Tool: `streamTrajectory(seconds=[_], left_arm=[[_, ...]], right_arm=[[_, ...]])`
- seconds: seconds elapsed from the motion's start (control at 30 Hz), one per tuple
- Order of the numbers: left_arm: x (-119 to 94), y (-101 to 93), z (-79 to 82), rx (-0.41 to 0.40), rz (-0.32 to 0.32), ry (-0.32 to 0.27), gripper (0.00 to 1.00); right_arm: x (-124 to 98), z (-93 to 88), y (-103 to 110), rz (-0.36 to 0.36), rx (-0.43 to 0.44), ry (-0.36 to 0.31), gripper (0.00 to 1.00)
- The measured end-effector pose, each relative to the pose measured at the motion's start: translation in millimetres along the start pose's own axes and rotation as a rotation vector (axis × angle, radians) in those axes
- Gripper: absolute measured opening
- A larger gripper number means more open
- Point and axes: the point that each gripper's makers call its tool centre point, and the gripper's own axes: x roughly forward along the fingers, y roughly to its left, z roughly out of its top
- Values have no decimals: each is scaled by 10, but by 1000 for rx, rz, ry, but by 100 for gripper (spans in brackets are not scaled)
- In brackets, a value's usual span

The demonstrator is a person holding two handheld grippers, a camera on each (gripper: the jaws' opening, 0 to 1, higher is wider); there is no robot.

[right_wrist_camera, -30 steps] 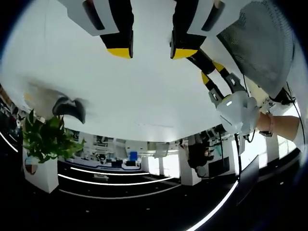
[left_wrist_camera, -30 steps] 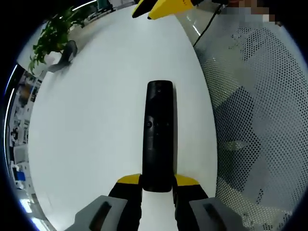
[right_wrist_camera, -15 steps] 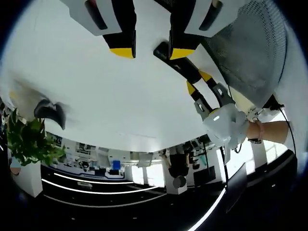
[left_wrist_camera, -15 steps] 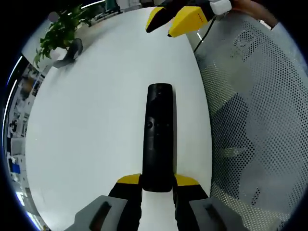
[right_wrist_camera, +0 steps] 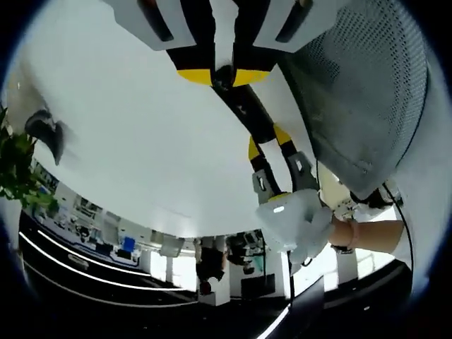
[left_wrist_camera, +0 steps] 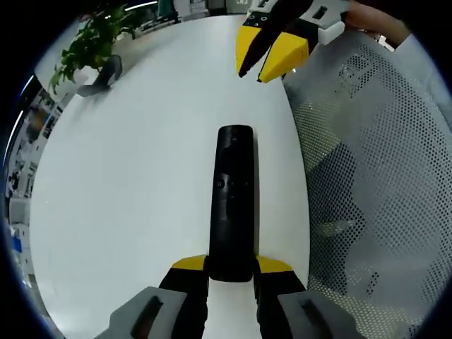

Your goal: Press the specified remote control buttons in sequence, fully releasing each button before pressing the next.

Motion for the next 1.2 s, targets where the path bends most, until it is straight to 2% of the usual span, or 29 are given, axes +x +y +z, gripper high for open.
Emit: streamTrajectory(seconds=[0.13, 0.3, 0.43, 0.7, 0.77, 0.87, 0.97, 1.1, 1.2], left_arm=[[-7, 1, -8, -6, 0, -25, 24], [-7, 2, 2, -6, -1, -37, 24], [-8, 2, 2, -6, -1, -35, 24], [-9, 4, 2, -10, -2, -40, 24], [-9, 4, 2, -9, -2, -38, 24], [-9, 4, 0, -9, -1, -40, 24], [-8, 4, -2, -5, -1, -46, 24], [-6, 8, 1, 2, -10, -48, 24], [-4, 8, 1, 3, -10, -46, 24]], right_arm=[[137, -78, -10, 37, -91, 83, 0], [306, -141, -35, 80, -99, 126, 0], [390, -262, -78, 92, -131, 196, 0], [447, -274, -36, 136, -188, 234, 0], [453, -271, -41, 142, -248, 249, 0], [461, -279, -39, 137, -244, 296, 0], [469, -284, -43, 153, -254, 385, 0], [487, -292, -66, 162, -156, 454, 0], [494, -293, -80, 163, -116, 467, 0]])
